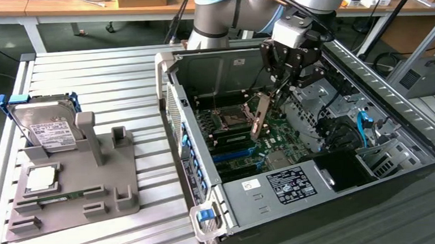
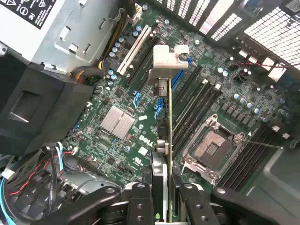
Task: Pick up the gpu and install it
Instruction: 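Insert the gpu into the slot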
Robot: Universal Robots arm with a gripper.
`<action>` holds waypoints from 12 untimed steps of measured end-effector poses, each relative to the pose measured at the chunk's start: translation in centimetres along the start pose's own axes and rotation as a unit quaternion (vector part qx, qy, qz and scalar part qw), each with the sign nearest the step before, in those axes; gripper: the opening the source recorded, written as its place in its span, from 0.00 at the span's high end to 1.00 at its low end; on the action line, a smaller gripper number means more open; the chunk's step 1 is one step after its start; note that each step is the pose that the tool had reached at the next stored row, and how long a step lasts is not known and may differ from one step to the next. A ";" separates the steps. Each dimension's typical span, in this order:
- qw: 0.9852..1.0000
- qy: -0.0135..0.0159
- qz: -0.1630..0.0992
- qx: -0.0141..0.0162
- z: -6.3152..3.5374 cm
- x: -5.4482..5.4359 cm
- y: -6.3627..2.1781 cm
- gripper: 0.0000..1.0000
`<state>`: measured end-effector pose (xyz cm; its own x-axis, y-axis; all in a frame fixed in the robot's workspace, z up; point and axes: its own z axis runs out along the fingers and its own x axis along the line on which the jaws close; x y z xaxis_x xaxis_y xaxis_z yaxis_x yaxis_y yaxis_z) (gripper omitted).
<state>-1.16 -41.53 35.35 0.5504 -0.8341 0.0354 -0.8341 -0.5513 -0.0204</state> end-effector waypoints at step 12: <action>0.988 0.003 0.157 -0.006 0.24 0.0 -0.02 0.73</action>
<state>-1.13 -41.53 35.11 0.2646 -0.9637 0.0353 -0.9639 -0.2654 -0.0204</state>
